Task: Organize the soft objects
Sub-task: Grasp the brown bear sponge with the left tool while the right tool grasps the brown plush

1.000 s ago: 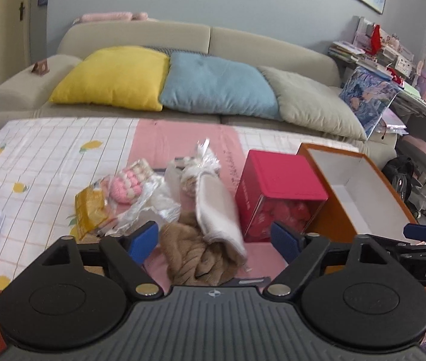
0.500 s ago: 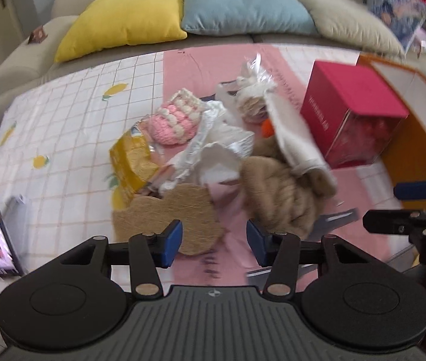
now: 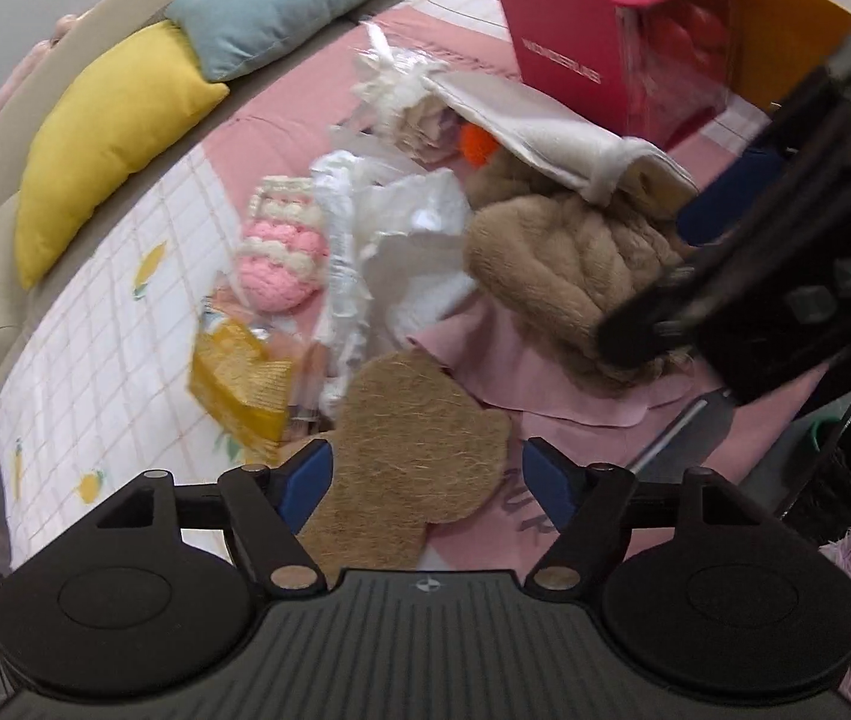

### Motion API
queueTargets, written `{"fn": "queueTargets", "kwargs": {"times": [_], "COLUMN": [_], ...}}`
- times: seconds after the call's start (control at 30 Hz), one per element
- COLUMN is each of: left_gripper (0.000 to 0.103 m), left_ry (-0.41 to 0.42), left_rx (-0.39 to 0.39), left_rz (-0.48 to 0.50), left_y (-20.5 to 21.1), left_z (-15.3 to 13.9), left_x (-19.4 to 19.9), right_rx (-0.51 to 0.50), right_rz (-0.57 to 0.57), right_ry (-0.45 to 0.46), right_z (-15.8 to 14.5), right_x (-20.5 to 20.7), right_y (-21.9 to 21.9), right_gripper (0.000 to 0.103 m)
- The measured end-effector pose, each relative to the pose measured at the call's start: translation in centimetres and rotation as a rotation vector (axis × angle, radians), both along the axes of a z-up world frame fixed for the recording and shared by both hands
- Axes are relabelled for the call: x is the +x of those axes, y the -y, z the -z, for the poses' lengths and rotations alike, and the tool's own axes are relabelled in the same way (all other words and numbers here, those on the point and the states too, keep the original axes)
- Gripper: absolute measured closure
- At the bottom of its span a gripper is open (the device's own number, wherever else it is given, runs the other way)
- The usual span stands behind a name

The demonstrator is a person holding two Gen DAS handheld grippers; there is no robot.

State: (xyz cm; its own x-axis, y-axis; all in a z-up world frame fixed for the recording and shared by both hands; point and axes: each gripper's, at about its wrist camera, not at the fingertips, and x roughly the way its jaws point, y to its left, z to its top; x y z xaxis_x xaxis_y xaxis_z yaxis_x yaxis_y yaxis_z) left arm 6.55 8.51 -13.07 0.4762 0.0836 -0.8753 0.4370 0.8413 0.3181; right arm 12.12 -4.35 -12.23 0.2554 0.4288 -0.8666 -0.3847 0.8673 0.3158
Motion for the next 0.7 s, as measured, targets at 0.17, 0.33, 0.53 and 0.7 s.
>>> {"fn": "queueTargets", "kwargs": {"times": [0.17,0.33,0.53,0.7], "left_gripper": [0.016,0.016,0.022,0.042], "left_ry": [0.02,0.047,0.071,0.107], "left_rx": [0.049,0.176,0.276,0.297], "left_rz": [-0.018,0.019,0.061,0.079], "left_y": [1.0,2.6,3.7,4.2], "left_z": [2.0,3.4,4.3,4.2], "left_x": [0.4,0.7,0.4,-0.1], "right_rx": [-0.024,-0.036,0.015,0.068], "right_rz": [0.03,0.05,0.007,0.002], "right_ry": [-0.02,-0.024,-0.002,0.02], "right_z": [1.6,2.7,2.1,0.4], "right_x": [1.1,1.6,1.1,0.4], "right_y": [-0.9,-1.2,0.4,2.4], "right_gripper": [0.025,0.027,0.062,0.08]}}
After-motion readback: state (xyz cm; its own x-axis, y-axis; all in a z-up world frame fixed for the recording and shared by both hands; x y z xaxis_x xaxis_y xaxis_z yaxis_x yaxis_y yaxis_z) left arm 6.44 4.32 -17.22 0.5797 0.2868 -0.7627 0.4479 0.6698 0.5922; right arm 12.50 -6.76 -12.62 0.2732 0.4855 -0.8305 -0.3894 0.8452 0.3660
